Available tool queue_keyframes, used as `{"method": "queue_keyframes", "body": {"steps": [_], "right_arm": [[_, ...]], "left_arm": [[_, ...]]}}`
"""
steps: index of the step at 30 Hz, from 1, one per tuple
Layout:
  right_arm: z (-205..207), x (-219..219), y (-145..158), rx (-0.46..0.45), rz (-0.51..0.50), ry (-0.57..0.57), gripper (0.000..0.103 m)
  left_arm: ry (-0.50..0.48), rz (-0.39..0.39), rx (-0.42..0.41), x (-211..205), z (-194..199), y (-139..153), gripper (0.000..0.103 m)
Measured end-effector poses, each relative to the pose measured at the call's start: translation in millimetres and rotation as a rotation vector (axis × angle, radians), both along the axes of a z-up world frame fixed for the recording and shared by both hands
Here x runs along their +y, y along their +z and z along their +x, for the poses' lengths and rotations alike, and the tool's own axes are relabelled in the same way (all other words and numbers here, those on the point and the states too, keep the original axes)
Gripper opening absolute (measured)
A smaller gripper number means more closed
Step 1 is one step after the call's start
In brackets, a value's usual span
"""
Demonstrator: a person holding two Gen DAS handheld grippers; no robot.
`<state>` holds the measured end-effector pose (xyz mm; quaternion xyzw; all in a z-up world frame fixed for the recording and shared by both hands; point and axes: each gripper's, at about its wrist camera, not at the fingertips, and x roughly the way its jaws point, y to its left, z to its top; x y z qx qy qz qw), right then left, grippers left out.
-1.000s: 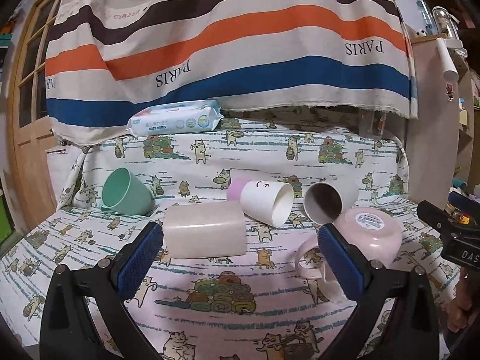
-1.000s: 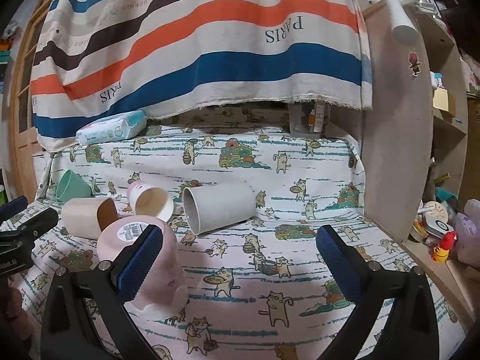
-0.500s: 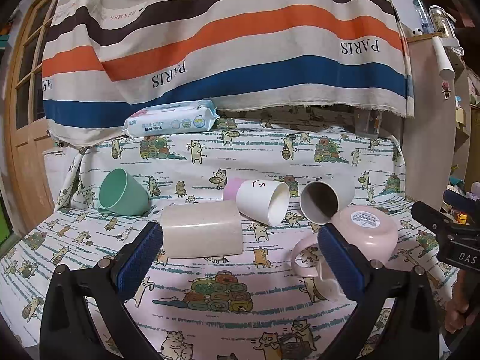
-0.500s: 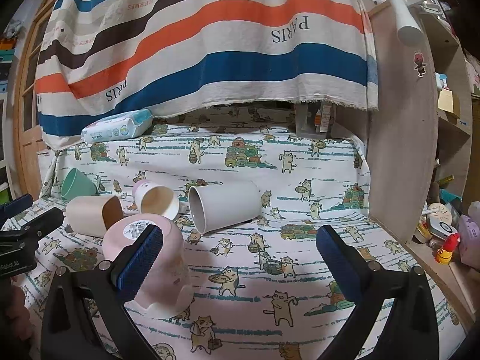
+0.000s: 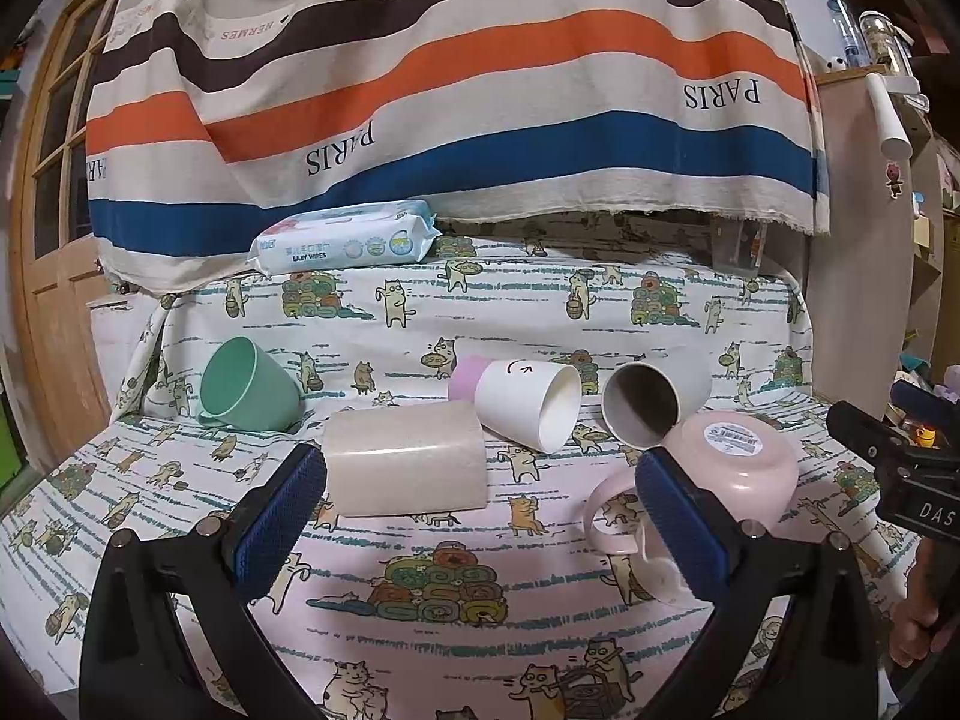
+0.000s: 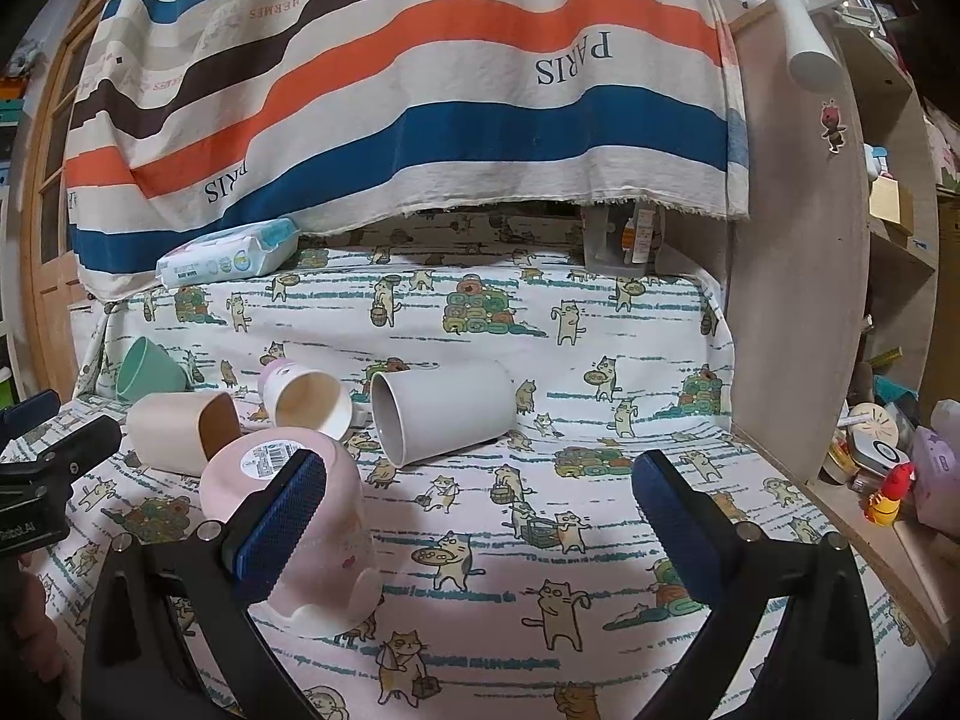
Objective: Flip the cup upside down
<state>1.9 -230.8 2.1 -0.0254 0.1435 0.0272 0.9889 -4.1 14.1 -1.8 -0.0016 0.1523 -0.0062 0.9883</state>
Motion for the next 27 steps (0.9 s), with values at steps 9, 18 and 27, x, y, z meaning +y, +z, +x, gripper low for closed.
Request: {"method": "queue_keyframes", "body": {"steps": [9,18,27], "right_arm": [[-0.4,0.1,0.0,-0.001,0.000,0.000,0.103],[-0.4,0.6,0.0,-0.001,0.001,-0.001,0.103],[-0.4,0.7,0.0,-0.001,0.001,-0.001,0.103]], "left_arm": [[0.003,0.000,0.002,1.8,1.2,1.1,0.103],[0.042,-0.003,0.001,4.0,0.2,0.6,0.103],[0.039,-0.003,0.001,4.6,0.5,0.5,0.103]]}}
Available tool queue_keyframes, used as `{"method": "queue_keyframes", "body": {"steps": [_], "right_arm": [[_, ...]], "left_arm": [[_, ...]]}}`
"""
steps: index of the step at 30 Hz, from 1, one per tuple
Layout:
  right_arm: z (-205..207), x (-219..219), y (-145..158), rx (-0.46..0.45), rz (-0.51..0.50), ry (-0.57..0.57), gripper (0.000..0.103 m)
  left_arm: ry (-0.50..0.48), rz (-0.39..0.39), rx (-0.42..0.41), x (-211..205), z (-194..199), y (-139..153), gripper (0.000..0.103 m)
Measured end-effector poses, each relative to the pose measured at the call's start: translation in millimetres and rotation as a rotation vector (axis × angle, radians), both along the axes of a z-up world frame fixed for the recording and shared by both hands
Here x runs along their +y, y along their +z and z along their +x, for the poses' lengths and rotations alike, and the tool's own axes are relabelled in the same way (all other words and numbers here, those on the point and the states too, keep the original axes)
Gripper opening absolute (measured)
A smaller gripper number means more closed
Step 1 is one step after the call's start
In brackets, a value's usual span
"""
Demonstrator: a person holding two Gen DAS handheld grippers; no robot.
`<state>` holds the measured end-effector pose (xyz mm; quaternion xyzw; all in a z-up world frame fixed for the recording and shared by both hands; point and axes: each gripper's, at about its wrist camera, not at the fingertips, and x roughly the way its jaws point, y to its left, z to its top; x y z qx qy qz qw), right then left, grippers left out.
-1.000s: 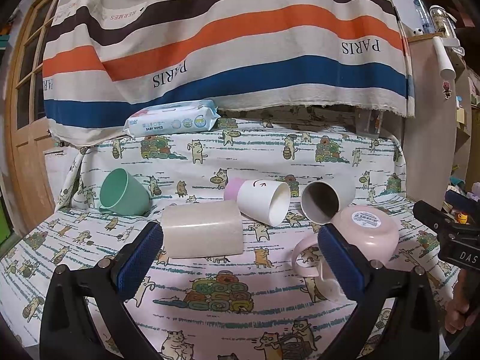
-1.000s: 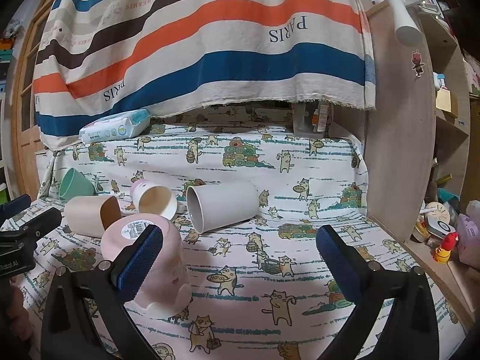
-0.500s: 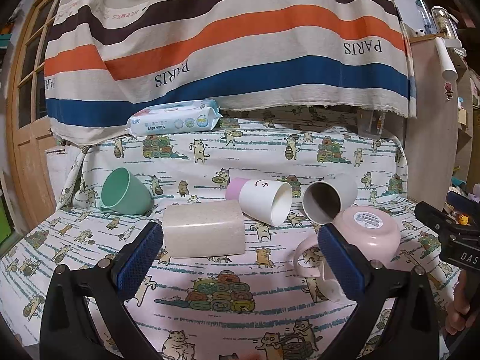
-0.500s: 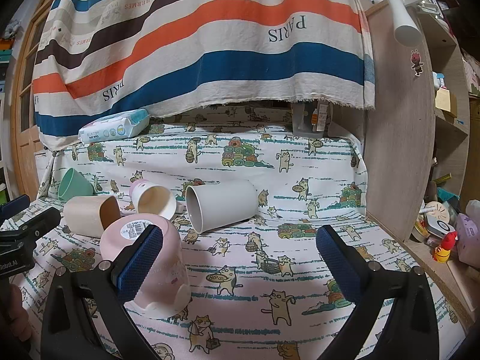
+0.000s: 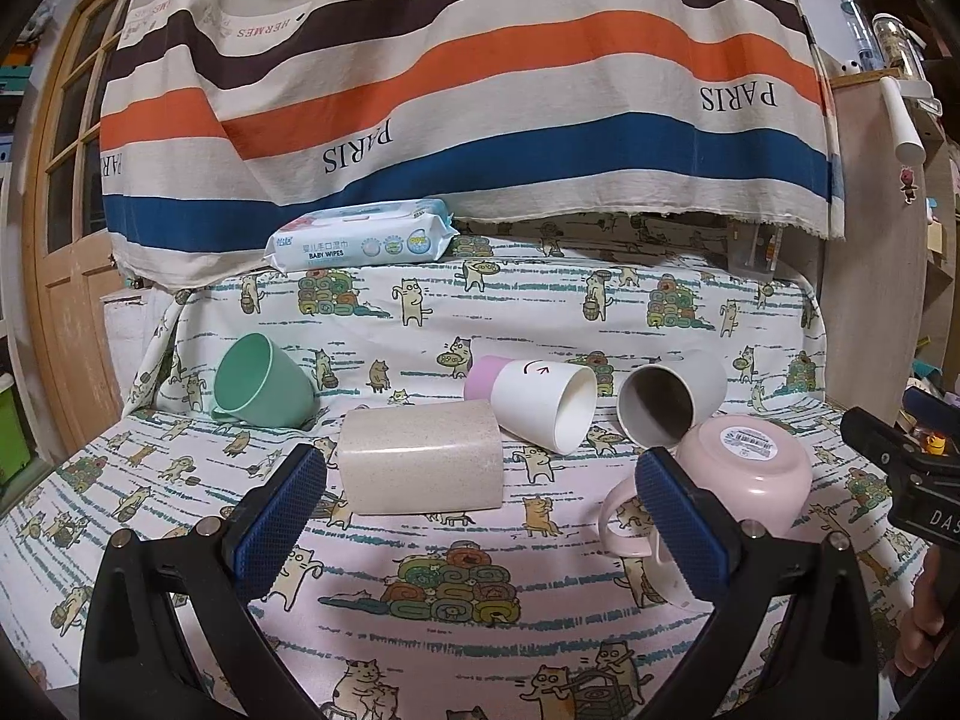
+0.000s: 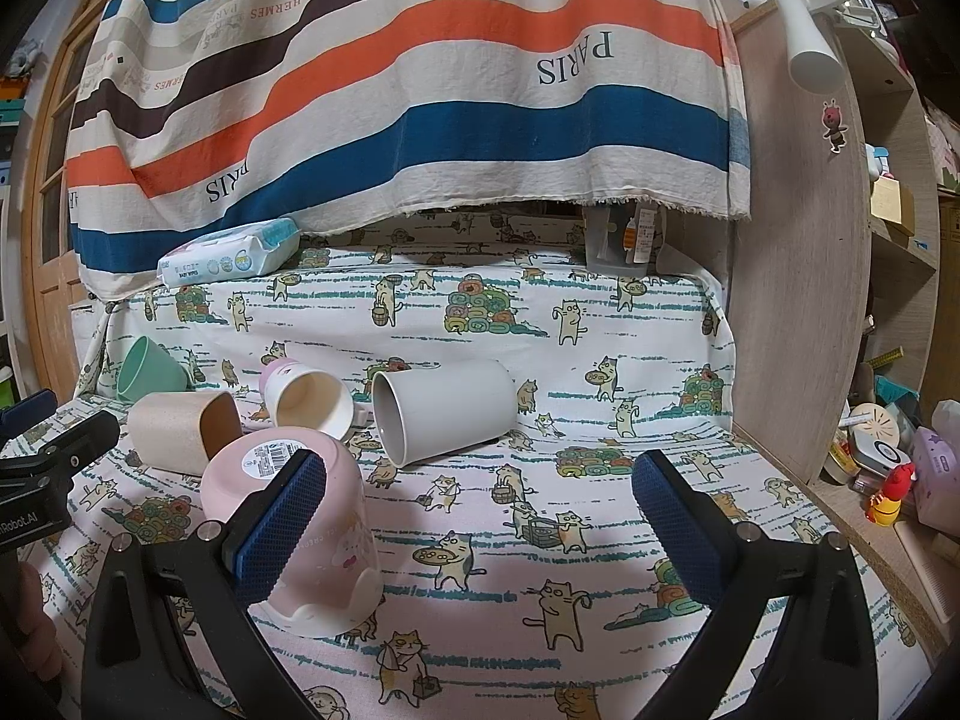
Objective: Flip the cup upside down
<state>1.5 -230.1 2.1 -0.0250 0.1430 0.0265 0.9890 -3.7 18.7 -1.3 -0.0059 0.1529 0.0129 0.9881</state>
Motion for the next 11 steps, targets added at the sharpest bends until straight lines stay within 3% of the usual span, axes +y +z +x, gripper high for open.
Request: {"method": "queue_keyframes", "body": {"steps": [11], "right_arm": [[0.0,0.0,0.0,0.000,0.000,0.000,0.103]], "left_arm": [[-0.002,0.002,0.001,-0.2,-0.5,-0.4,0.103]]}}
